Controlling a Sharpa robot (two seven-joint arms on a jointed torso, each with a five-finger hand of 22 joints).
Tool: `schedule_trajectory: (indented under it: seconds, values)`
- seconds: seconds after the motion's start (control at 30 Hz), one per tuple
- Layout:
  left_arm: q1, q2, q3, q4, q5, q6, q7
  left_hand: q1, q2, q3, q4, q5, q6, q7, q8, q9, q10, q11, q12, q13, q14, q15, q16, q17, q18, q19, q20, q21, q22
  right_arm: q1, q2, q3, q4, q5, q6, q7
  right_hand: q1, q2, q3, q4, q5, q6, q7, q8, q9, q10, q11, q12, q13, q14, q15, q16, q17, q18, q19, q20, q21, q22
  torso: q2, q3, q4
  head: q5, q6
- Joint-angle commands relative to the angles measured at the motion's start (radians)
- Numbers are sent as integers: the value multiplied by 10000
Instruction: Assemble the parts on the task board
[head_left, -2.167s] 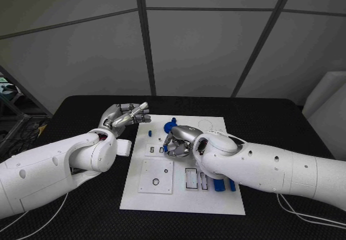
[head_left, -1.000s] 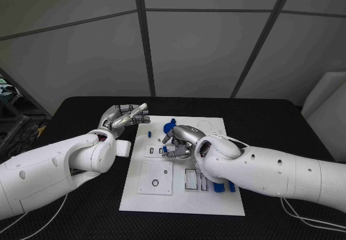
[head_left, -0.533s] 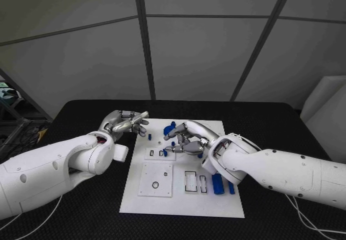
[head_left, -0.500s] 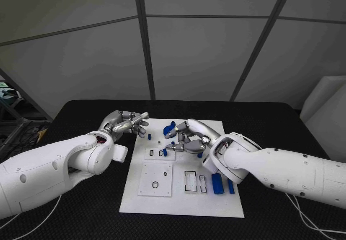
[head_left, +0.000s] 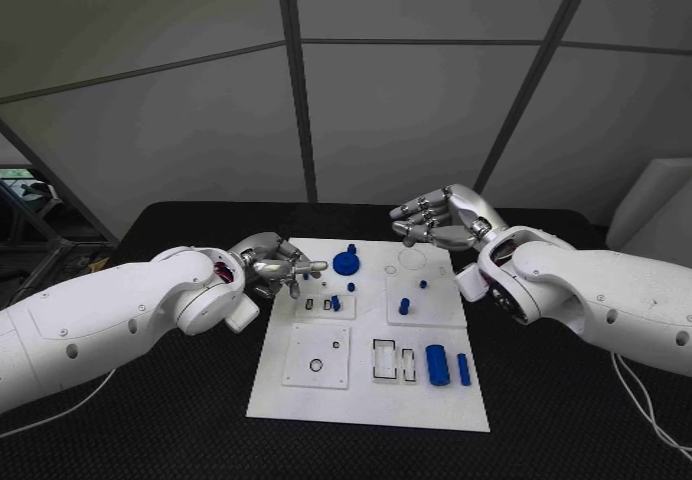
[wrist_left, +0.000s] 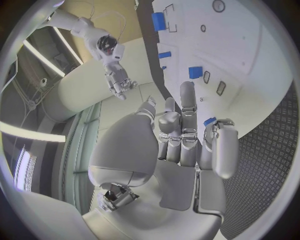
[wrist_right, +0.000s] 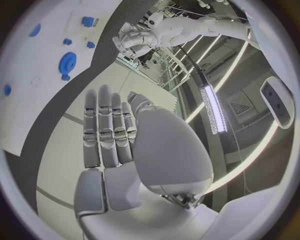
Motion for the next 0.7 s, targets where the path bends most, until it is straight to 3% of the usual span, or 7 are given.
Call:
schedule_trajectory:
  seconds: [0.03,0.13,0.27,0.4,0.53,0.7]
  values:
    - [175,202,-23,-8,-1881,1302,-1977,-231,78,-123,201,-17,-168,-7,269,241,-90,4,376,409,-41,29,-82,209,-116,198,-14,60,165,103,-93,17,-231,851,225,440,-77,-39,92,-57,-45,107,5,-74,1,176,-13,-281,-314,198,9,-402,-210,42,149,15,-250,-180,-118,54,-30,87,-59]
    - [374,468,-169,-115,-2396,1519,-2511,-459,116,-309,421,-29,-299,-8,461,418,-138,5,497,545,-40,23,-133,360,-95,163,-11,-1,68,163,-129,25,-491,897,202,458,-110,-48,114,-104,-45,133,0,-83,1,268,-27,-360,-430,335,1,-537,-273,46,258,2,-318,-239,-150,75,-52,134,-105]
    - [689,833,-502,-346,-2964,1733,-2923,-728,154,-615,673,-35,-392,-37,727,646,-99,-13,705,784,-29,1,-202,531,-119,215,-17,61,200,205,-118,30,-786,867,192,435,-130,-58,126,-194,-50,182,-32,-80,5,438,-75,-385,-520,663,-65,-567,-284,56,502,-60,-301,-258,-171,81,-60,146,-161]
    - [912,1167,-769,-565,-3356,1831,-3147,-949,307,-964,727,-33,-456,-114,1143,1064,-37,-63,891,1007,-12,-31,-300,727,-155,288,-47,164,405,224,-96,33,-937,761,206,376,-175,-86,114,-209,-57,194,-28,-84,4,415,-69,-423,-572,689,-60,-635,-305,45,534,-70,-332,-281,-154,93,-57,138,-206]
    - [1071,1509,-948,-805,-3625,1967,-3289,-1050,459,-1223,712,-38,-541,-178,1548,1535,28,-116,1026,1168,7,-59,-393,885,-179,331,-74,233,545,231,-71,33,-993,632,185,309,-224,-119,98,-215,-57,191,-20,-92,0,383,-54,-440,-618,686,-45,-711,-326,35,531,-65,-379,-310,-142,77,-52,137,-273]
    - [1194,1846,-1092,-1092,-3859,2151,-3380,-1143,626,-1406,719,-29,-703,-197,1800,1901,29,-132,1045,1194,27,-68,-471,1005,-196,360,-86,280,645,234,-46,33,-1010,567,157,266,-274,-151,90,-229,-39,185,-7,-98,-3,321,-32,-447,-685,666,-21,-833,-360,26,511,-48,-459,-357,-144,75,-60,156,-331]
